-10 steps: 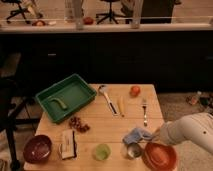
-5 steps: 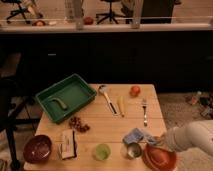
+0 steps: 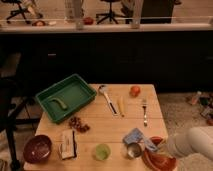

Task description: Wipe red bowl with towel

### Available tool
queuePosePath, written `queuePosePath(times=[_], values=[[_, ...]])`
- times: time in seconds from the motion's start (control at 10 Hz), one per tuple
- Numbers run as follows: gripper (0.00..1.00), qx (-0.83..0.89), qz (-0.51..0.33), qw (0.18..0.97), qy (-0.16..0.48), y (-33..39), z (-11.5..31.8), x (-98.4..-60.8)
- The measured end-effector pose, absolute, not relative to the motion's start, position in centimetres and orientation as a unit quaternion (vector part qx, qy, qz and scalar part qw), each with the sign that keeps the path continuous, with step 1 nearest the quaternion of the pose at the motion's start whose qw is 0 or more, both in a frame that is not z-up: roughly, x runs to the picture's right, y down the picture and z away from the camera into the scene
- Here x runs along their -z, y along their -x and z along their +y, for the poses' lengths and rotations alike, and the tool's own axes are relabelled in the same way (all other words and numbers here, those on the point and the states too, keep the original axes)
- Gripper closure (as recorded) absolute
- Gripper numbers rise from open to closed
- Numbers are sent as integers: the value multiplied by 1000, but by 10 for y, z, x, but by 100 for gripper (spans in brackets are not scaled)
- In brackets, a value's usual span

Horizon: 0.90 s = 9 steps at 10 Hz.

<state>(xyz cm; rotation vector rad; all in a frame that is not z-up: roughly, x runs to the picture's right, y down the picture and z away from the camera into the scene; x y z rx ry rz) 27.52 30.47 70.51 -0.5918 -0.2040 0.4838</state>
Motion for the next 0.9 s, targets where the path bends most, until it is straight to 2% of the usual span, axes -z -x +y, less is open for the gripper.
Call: queuePosePath(times=[0.6, 0.9], values=[[100, -237, -97, 924, 284, -287, 284, -719], [100, -234, -112, 918, 300, -272, 298, -709]])
